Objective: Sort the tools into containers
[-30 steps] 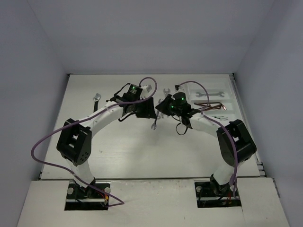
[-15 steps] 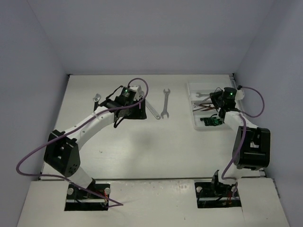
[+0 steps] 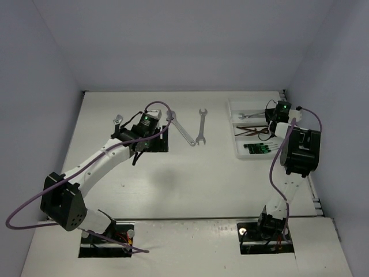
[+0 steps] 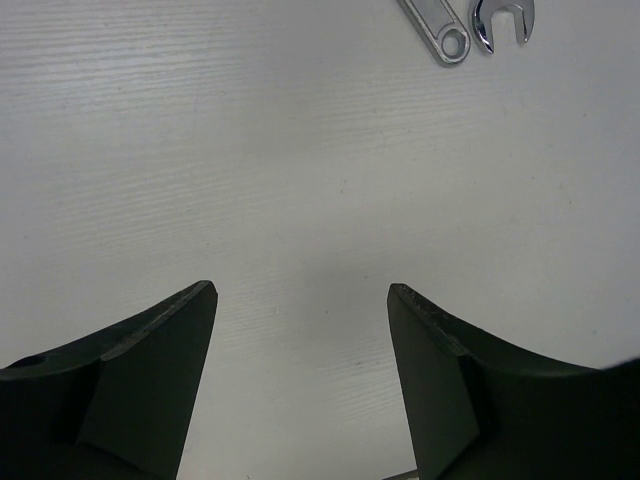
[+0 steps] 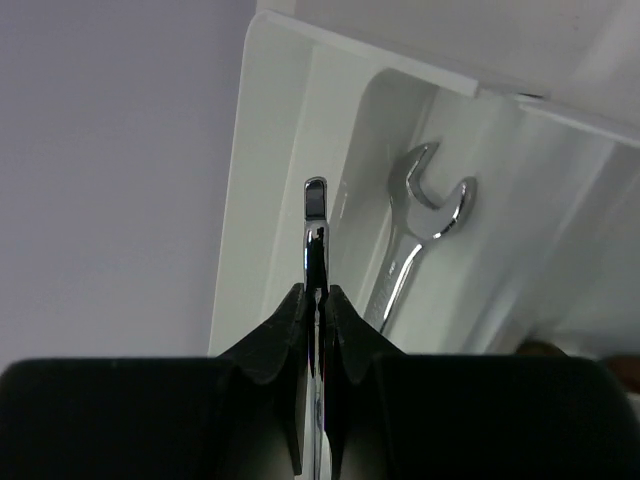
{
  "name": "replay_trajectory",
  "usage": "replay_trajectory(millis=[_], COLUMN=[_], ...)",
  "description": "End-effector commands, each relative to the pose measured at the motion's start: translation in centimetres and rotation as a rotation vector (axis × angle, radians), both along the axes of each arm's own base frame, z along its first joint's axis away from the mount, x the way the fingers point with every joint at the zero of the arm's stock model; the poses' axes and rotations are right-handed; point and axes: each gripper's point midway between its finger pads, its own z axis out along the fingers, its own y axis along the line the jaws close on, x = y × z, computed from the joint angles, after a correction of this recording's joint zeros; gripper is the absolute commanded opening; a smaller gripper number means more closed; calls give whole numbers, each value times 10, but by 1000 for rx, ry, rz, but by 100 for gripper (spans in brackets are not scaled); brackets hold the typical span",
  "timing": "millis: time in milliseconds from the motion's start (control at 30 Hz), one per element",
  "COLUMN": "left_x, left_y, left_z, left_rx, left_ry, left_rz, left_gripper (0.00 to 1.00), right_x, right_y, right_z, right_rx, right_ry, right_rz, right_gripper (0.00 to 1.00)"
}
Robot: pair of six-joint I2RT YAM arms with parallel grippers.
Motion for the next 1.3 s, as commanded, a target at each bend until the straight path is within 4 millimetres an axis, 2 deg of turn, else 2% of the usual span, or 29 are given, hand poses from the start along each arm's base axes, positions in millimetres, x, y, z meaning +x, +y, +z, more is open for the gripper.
replay_trajectory(millis=[0,67,200,267,300,367,433,467,500,567,700,800,867,933,1000,1033,1267], left_x=[0,0,1,3,5,9,17,20,21,30,40,43,42,38,32,28,-5], left_y=[11,12,10,8,7,5,1,-2,-3,-11,-22,-25,-20,-12,-5,-2,23], left_z=[17,16,15,16,18,22,28,30,30,31,24,23,21,21,21,20,15], left_rx=[11,13,7,4,1,3,4,1,0,-5,-2,0,20,45,60,63,71], left_ry=[-54,-50,-46,-47,-51,-63,-75,-78,-77,-71,-42,-38,-38,-46,-43,-41,-40], left_rz=[39,42,46,48,48,52,59,58,58,58,42,36,38,49,53,54,79], left_gripper=[66,66,66,66,66,66,66,66,66,66,66,66,66,66,66,66,66], right_x=[41,45,35,30,27,21,8,3,-2,-21,-40,-40,-42,-38,-36,-35,-25], right_y=[-8,-9,-9,-10,-9,-3,1,2,2,3,12,36,59,91,133,149,225], right_z=[60,60,58,61,69,81,89,99,92,105,124,136,131,126,123,117,49], right_rx=[-16,-26,-51,-66,-76,-95,-146,-167,-180,-244,-331,-434,-503,-590,-643,-664,-711], right_ry=[-195,-193,-150,-138,-144,-149,-102,-106,-76,-49,-25,-2,73,131,166,184,307], right_rz=[-13,-5,8,12,14,57,93,99,106,125,201,340,449,564,661,697,854], right_gripper=[8,18,39,43,45,46,47,47,47,47,48,48,48,49,51,52,55])
